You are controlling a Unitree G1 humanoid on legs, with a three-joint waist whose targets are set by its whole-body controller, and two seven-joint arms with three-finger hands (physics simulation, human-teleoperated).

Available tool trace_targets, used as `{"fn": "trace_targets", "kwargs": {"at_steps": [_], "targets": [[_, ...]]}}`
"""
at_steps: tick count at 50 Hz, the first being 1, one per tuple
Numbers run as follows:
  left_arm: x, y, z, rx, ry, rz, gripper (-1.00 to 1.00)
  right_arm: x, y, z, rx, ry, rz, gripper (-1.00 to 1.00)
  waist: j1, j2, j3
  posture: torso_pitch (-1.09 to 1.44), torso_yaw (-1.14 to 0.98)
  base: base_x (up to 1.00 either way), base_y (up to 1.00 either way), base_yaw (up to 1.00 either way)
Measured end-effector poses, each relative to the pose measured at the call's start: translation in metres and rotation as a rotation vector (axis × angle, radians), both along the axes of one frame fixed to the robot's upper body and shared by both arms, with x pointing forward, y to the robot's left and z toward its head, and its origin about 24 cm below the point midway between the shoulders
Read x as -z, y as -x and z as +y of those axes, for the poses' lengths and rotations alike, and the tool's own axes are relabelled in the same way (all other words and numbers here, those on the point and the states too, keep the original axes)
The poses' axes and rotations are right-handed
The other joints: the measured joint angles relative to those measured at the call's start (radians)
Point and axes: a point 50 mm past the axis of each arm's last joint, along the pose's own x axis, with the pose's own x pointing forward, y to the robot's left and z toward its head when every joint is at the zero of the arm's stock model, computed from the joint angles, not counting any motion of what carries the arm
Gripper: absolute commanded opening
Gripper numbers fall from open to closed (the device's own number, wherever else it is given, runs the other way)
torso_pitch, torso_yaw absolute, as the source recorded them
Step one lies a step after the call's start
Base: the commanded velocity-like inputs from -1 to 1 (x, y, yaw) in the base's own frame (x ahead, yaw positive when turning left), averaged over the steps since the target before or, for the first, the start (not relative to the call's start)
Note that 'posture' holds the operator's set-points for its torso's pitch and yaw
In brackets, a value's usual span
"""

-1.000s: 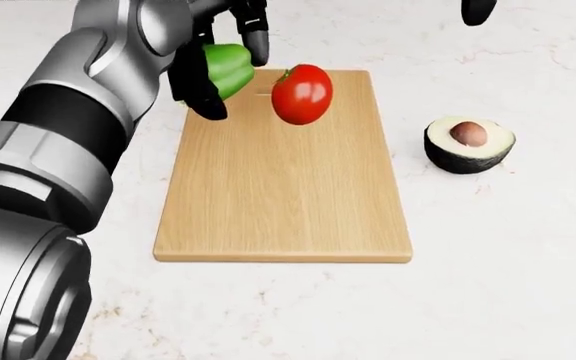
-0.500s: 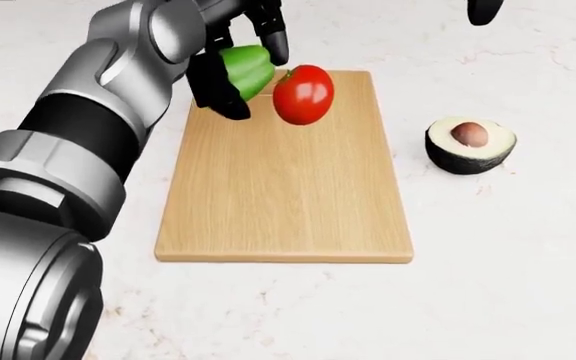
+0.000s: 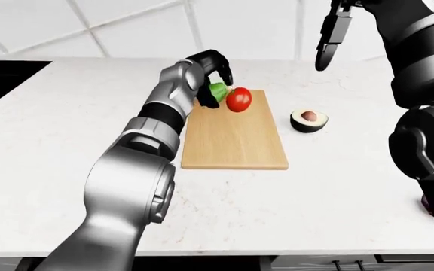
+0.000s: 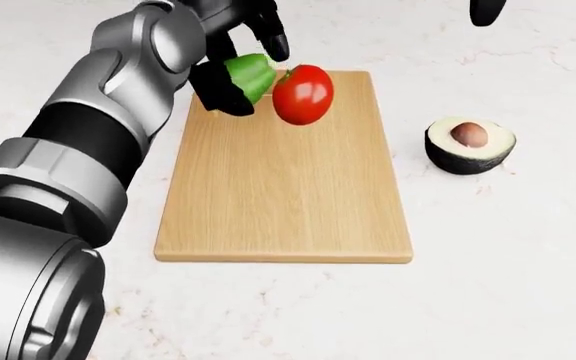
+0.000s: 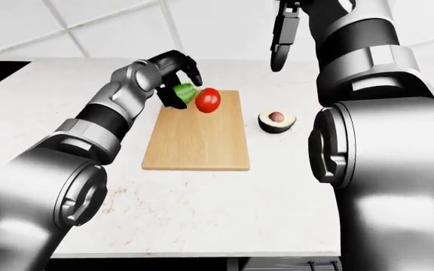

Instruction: Place the avocado, onion, tomato and bell pepper on the cutting board.

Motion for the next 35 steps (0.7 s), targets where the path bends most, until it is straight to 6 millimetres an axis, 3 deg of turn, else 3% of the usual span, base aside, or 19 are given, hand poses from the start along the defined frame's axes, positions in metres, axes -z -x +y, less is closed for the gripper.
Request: {"fn": "trace_targets", "kwargs": {"at_steps": [17, 20, 21, 22, 35], "targets": [[0.002, 0.0, 0.002, 0.0, -0.008, 0.009, 0.37, 0.002, -0.001, 0.0, 0.001, 0.005, 0.001, 1.0, 0.0, 0.0, -0.003, 0.0, 0.0, 0.0, 0.0, 0.0], [0.0, 0.0, 0.003, -0.004, -0.011, 0.005, 0.74, 0.002, -0.001, -0.001, 0.003, 0.006, 0.005, 1.0, 0.0, 0.0, -0.001, 0.0, 0.0, 0.0, 0.0, 0.0], [-0.001, -0.001, 0.004, -0.005, -0.012, 0.002, 0.95, 0.002, -0.001, -0.001, 0.004, 0.005, 0.006, 1.0, 0.0, 0.0, -0.001, 0.0, 0.0, 0.0, 0.0, 0.0], [-0.002, -0.001, 0.004, -0.005, -0.013, -0.001, 1.0, 0.002, -0.001, -0.001, 0.004, 0.005, 0.007, 1.0, 0.0, 0.0, -0.001, 0.0, 0.0, 0.0, 0.0, 0.0], [-0.02, 0.0, 0.004, 0.021, -0.042, -0.052, 1.0, -0.001, 0.0, -0.001, 0.002, 0.009, -0.001, 1.0, 0.0, 0.001, -0.001, 0.0, 0.0, 0.0, 0.0, 0.0]]}}
